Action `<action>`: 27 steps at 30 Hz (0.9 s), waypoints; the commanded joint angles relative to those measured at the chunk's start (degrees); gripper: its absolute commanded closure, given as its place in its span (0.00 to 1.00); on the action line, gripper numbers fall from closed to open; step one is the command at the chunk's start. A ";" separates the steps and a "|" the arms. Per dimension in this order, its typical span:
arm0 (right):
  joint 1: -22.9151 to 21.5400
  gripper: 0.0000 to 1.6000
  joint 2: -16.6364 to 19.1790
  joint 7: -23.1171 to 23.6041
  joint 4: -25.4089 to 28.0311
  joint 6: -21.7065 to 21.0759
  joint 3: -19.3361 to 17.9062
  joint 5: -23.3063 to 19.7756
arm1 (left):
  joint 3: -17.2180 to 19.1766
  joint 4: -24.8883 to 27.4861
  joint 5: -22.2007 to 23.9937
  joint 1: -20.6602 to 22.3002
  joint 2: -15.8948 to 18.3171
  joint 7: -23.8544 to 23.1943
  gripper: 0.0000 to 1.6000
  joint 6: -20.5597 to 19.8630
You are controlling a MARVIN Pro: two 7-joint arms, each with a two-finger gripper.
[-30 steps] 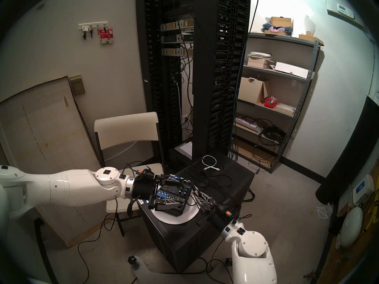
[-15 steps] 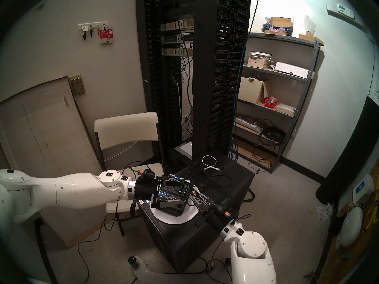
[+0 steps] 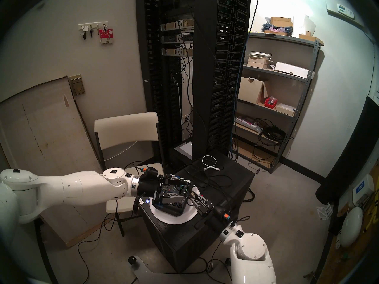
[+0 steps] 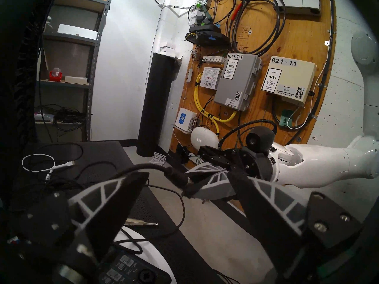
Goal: Insert aux cable
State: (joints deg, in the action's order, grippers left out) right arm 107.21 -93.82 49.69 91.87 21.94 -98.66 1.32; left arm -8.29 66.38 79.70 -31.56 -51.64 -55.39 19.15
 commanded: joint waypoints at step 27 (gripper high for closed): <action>0.06 1.00 -0.26 0.59 1.43 0.05 0.44 -2.04 | 1.35 -4.36 3.28 -1.02 -4.72 -4.23 0.64 0.79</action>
State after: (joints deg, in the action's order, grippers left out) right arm 107.33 -93.82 50.66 91.97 21.91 -98.49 0.23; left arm -7.73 62.09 82.17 -32.69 -55.13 -58.54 19.63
